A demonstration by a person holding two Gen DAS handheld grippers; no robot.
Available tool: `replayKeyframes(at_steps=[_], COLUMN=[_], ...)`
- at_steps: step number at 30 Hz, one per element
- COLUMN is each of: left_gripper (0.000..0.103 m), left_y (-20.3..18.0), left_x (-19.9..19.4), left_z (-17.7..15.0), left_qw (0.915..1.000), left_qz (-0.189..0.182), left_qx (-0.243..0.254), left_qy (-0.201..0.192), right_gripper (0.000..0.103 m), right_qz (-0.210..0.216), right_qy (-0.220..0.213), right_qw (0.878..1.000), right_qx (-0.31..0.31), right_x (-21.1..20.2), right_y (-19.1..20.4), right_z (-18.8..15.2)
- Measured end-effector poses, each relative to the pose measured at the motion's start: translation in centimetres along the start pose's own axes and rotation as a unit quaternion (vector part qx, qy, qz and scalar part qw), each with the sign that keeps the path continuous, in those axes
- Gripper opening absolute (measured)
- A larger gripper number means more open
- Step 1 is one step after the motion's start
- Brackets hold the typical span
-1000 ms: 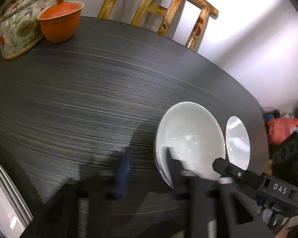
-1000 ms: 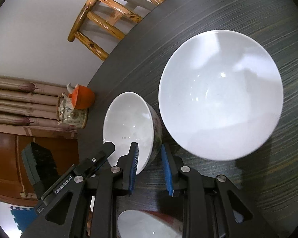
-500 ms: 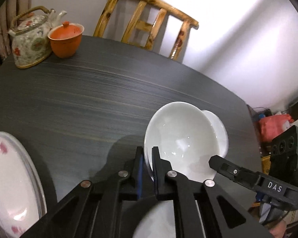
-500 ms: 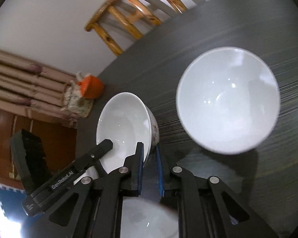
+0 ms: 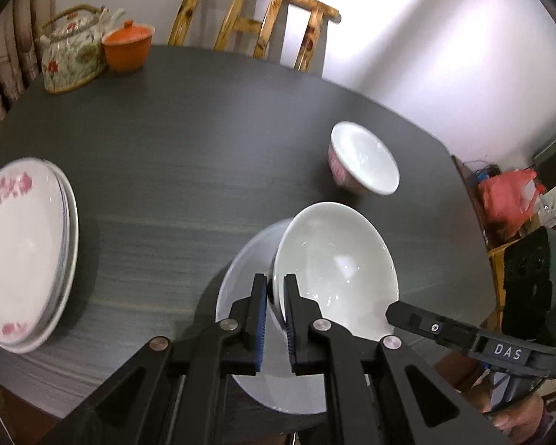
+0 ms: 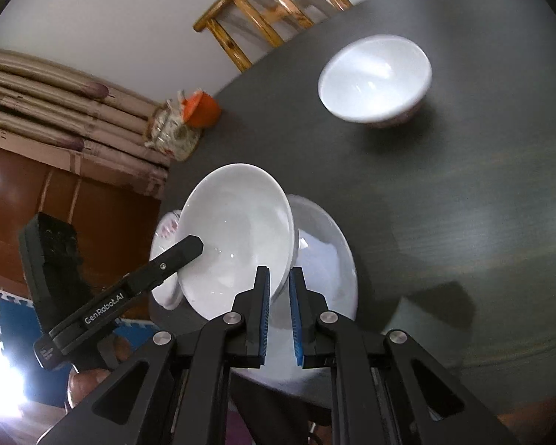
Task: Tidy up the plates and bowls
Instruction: 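Lower the held white bowl into the wide white bowl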
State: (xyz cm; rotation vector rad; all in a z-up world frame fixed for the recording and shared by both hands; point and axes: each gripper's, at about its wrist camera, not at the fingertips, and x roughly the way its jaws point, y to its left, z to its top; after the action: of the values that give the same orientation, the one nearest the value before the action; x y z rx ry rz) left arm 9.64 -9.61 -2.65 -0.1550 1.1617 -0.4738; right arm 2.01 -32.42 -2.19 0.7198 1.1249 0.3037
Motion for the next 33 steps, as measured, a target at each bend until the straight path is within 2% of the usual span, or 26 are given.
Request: replayKeyframes(at_steps=[7, 16, 17, 19, 22, 27, 33], left_gripper=[0.009, 0.009, 0.010, 0.021, 0.031, 0.032, 0.038], left_y=[0.0, -0.3, -0.2, 0.0, -0.1, -0.5, -0.8], left_x=[1.6, 2.0, 2.1, 2.1, 1.6, 0.5, -0.9], left_z=[-1.6, -2.1, -2.1, -2.2, -2.4, -2.7, -2.8], left_qw=[0.9996, 0.9986, 0.9986, 0.9988, 0.9985, 0.9968, 0.9957], left_qz=[0.024, 0.041, 0.042, 0.038, 0.041, 0.056, 0.062], left_qx=[0.012, 0.032, 0.031, 0.029, 0.036, 0.055, 0.061], left_qy=[0.012, 0.005, 0.007, 0.006, -0.003, -0.017, -0.031], right_gripper=[0.012, 0.012, 0.012, 0.012, 0.013, 0.014, 0.016], right_qz=[-0.021, -0.035, -0.036, -0.036, -0.032, -0.019, 0.003], right_qy=[0.012, 0.010, 0.010, 0.010, 0.008, -0.003, -0.029], right_qw=[1.000, 0.999, 0.999, 0.999, 0.999, 1.000, 0.999], right_qx=[-0.002, -0.024, -0.024, -0.024, -0.022, -0.010, 0.015], right_x=[1.2, 1.3, 1.3, 1.2, 1.2, 0.4, -1.5], right_y=[-1.0, -0.8, -0.8, -1.0, -1.0, -1.3, -2.5], right_z=[-1.3, -1.6, -1.6, -1.7, -1.8, -2.1, -2.6])
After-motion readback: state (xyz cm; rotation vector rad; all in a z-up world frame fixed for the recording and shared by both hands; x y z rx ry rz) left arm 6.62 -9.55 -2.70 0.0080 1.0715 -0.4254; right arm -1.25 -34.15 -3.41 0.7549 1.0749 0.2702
